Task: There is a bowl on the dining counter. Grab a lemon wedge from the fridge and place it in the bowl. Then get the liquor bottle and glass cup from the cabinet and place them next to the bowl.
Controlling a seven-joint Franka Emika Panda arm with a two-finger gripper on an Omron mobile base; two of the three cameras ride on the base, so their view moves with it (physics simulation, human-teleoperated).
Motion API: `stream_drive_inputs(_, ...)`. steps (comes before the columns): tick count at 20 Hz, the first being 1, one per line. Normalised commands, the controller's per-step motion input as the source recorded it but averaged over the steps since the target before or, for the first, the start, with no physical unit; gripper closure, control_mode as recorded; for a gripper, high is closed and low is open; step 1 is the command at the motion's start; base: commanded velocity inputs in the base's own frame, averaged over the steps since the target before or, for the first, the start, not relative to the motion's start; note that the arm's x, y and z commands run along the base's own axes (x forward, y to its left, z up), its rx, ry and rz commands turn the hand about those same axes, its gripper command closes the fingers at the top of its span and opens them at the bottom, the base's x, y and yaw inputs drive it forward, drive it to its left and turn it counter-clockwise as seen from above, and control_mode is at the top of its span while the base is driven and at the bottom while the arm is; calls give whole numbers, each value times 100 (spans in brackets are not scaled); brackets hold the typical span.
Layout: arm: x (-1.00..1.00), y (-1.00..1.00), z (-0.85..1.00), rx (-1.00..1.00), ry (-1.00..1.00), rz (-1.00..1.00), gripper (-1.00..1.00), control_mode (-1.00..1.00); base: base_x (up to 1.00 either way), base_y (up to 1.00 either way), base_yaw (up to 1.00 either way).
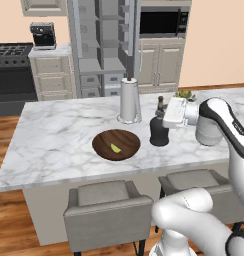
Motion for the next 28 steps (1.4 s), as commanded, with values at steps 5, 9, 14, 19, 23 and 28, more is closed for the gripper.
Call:
stream_drive_inputs(5, 53, -25, -40, 0, 2, 16, 100, -100, 0, 0, 0)
stream_drive_inputs(9, 42, -22, -37, 0, -1, 13, 100, -100, 0, 0, 0)
stream_drive_inputs(14, 31, -13, -35, 0, -7, 9, 100, -100, 0, 0, 0)
stream_drive_inputs(19, 22, -9, -28, 0, -9, 7, 100, -100, 0, 0, 0)
stream_drive_inputs(23, 21, -1, -26, 0, -9, 4, 100, -100, 0, 0, 0)
stream_drive_inputs(28, 26, 0, -29, 0, 0, 3, 100, -100, 0, 0, 0)
